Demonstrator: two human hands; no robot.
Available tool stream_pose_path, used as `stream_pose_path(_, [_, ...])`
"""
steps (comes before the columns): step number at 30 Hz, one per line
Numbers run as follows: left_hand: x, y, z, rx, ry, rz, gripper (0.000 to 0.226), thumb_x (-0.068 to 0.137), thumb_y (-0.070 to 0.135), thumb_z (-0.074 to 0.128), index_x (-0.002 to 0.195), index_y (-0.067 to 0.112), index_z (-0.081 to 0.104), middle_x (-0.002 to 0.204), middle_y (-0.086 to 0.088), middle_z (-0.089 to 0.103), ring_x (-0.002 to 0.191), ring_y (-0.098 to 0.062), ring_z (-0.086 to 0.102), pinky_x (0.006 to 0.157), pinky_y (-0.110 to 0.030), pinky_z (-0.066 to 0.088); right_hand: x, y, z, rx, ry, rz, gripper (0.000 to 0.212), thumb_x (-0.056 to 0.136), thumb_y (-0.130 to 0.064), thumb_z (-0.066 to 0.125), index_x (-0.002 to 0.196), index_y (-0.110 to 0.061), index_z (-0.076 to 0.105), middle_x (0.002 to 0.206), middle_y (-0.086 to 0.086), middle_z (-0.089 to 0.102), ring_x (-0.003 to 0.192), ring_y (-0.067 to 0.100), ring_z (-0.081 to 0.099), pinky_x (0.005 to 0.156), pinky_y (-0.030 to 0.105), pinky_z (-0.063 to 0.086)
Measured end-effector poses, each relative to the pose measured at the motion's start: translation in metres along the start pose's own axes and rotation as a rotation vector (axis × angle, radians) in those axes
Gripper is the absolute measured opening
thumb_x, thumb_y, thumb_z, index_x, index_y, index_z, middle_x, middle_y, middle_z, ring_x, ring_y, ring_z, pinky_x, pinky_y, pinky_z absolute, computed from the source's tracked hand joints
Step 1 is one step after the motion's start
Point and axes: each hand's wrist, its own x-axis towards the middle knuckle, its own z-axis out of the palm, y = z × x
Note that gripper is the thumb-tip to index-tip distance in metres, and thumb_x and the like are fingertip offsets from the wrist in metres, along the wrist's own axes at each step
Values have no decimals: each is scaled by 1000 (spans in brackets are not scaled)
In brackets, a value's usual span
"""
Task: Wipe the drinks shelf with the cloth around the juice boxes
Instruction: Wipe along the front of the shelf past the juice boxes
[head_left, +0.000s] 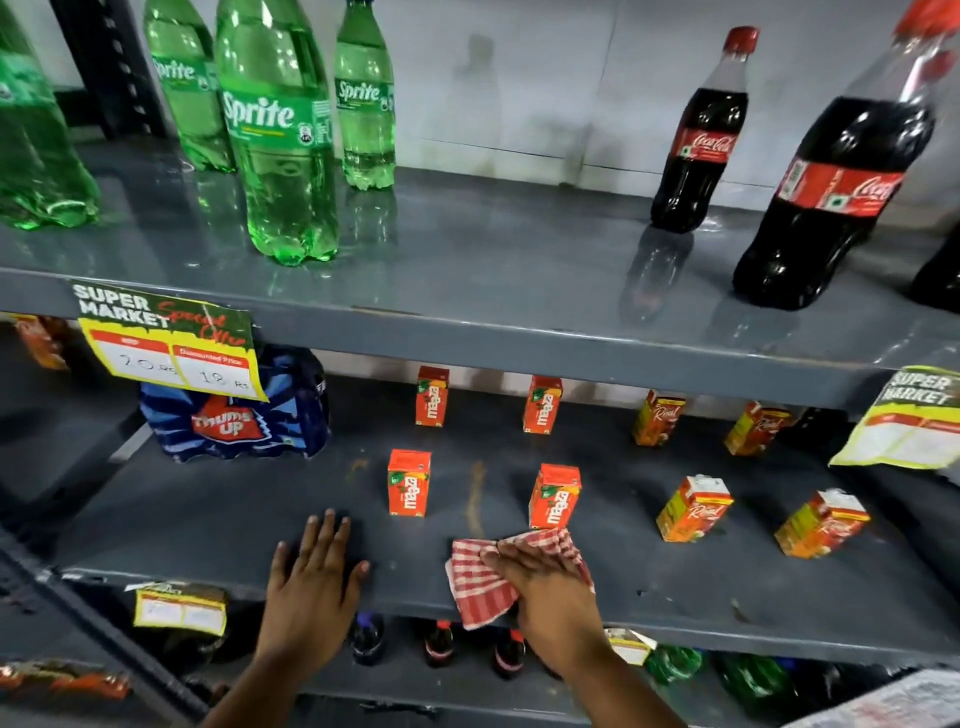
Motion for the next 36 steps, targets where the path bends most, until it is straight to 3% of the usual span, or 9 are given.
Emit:
stream_pose_path(6, [-16,53,16,-50,-30,-109,77,91,60,10,141,11,40,150,-6,35,142,-22,16,113,-52,16,-35,24,-18,-48,150,46,51,51,-29,40,89,-46,70,91,-27,71,86,-4,66,79,18,53])
stream_pose_path(10, [-14,49,20,-39,-24,-91,83,89,63,2,141,10,40,151,-5,35,141,-23,18,111,-52,17,-57,41,-39,-39,141,186,31,58,-36,43,77,-37,66,73,-14,69,73,14,66,66,30,56])
stream_pose_path(14, [-15,60,18,-69,-15,-176,79,89,60,12,141,6,39,151,-10,32,142,-25,18,112,-55,13,-35,18,-56,5,269,82,39,57,-30,52,91,-42,67,87,-20,73,78,9,68,69,28,57])
stream_pose_path(17, [-16,88,16,-130,21,-204,73,89,54,22,139,4,41,151,-12,31,141,-25,22,111,-48,4,4,-12,-43,-48,133,-78,59,43,-32,78,100,-42,68,105,-22,70,91,1,67,78,22,54])
stream_pose_path(20, [-17,105,27,-144,3,-214,65,94,48,25,147,11,25,155,-2,7,144,-19,5,112,-48,0,26,-18,-10,-145,-46,-169,46,65,-38,57,111,-45,63,116,-23,65,101,2,64,79,26,54])
stream_pose_path(23, [-18,100,36,-142,18,-184,70,89,51,22,144,10,33,154,-5,24,142,-22,16,110,-56,11,22,-6,3,-53,-79,-170,55,69,-37,33,118,-46,57,120,-24,63,107,1,61,85,29,52])
stream_pose_path(28, [-20,99,35,-101,40,-159,78,85,59,11,147,14,27,156,-1,22,143,-16,5,113,-52,2,-2,45,-2,40,-37,-102,72,69,-12,47,133,-46,42,141,-22,45,134,3,36,114,32,21])
stream_pose_path(33, [-22,104,30,-85,21,-159,79,84,59,7,146,15,27,156,1,22,143,-17,5,113,-52,2,-41,85,-18,106,17,42,72,69,-11,43,124,-56,46,134,-25,51,127,-2,42,112,20,26])
stream_pose_path(36, [-22,103,27,-64,11,-164,79,83,59,8,146,15,28,155,1,23,143,-17,8,113,-52,4,-60,94,-33,184,39,104,64,73,-9,51,113,-59,54,123,-27,60,116,-3,52,98,12,37])
